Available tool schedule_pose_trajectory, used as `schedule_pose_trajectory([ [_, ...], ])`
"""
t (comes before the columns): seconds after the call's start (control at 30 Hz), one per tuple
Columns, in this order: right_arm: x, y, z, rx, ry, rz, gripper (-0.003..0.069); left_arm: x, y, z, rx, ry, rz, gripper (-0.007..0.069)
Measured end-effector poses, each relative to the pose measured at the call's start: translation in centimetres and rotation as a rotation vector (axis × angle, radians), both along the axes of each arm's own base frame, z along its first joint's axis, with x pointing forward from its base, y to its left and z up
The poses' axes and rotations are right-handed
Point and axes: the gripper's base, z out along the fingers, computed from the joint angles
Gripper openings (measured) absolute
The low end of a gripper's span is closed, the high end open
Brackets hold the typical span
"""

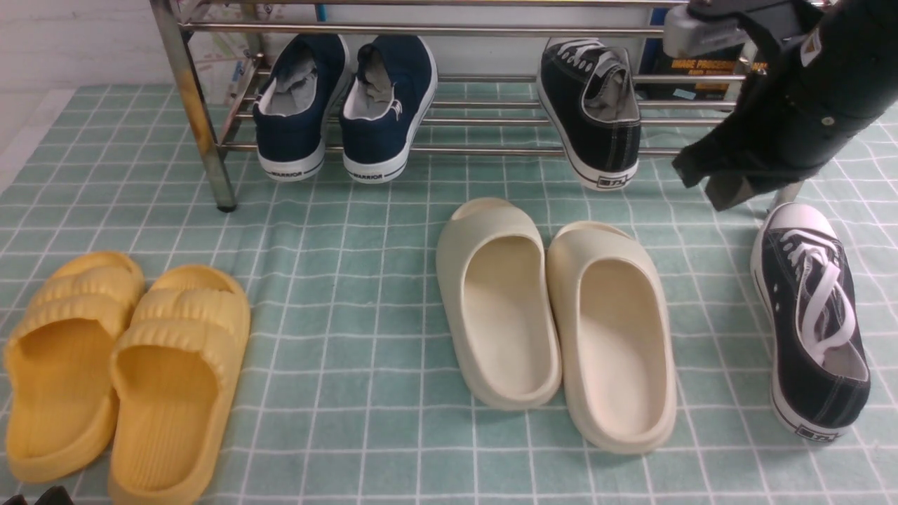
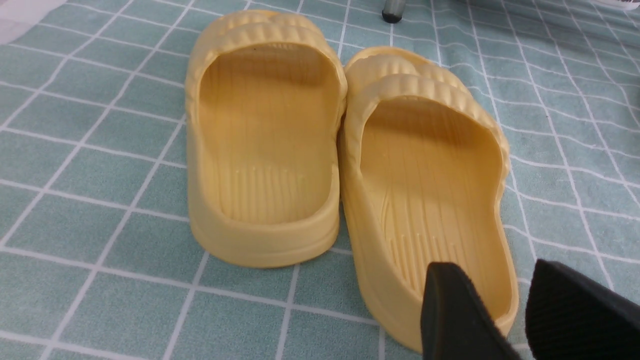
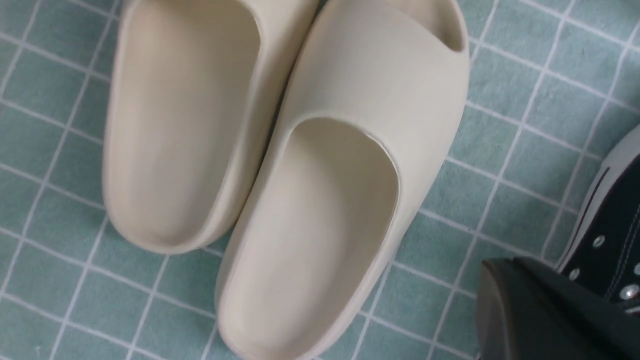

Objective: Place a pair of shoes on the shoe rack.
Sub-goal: Use the right arm to put a shoe into the shoe rack

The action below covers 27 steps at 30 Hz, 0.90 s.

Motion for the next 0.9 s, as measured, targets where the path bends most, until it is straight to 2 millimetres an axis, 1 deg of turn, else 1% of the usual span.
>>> schedule_pose_trajectory([
  [0.07, 0.8, 0.3, -0.7, 0.012, -0.028, -0.005, -0.0003, 0.0, 0.0, 0.0, 0.000, 0.000, 0.000, 0.0239],
  [0.13, 2.1, 0.8, -1.7, 0.027, -0.065, -0.009, -0.0003, 0.0, 0.0, 0.0, 0.000, 0.000, 0.000, 0.0239],
  [0.17, 2.3, 0.9, -2.0, 0.027, -0.064, -0.009, -0.0003, 0.0, 0.0, 0.0, 0.000, 0.000, 0.000, 0.0239],
  [0.27, 4.4, 1.6, -4.0, 0.037, -0.114, -0.012, -0.0003, 0.0, 0.0, 0.0, 0.000, 0.000, 0.000, 0.0239],
  [0.43, 7.5, 2.3, -8.0, 0.001, -0.169, -0.021, -0.0003, 0.0, 0.0, 0.0, 0.000, 0.000, 0.000, 0.0239],
  [0.5, 8.5, 2.6, -9.0, -0.005, -0.185, -0.028, -0.0003, 0.0, 0.0, 0.0, 0.000, 0.000, 0.000, 0.0239],
  [0.57, 9.1, 2.7, -9.3, -0.008, -0.202, -0.028, -0.0003, 0.0, 0.0, 0.0, 0.000, 0.000, 0.000, 0.0239],
  [0.6, 10.1, 3.0, -9.8, -0.004, -0.225, -0.036, -0.0003, 0.0, 0.0, 0.0, 0.000, 0.000, 0.000, 0.0239],
  [0.63, 10.6, 3.2, -9.9, 0.001, -0.237, -0.039, -0.0003, 0.0, 0.0, 0.0, 0.000, 0.000, 0.000, 0.0239],
  [0.83, 12.4, 4.0, -10.4, 0.018, -0.240, -0.053, -0.0003, 0.0, 0.0, 0.0, 0.000, 0.000, 0.000, 0.0239],
  [0.9, 13.0, 4.2, -10.3, 0.021, -0.245, -0.055, -0.0003, 0.0, 0.0, 0.0, 0.000, 0.000, 0.000, 0.0239],
])
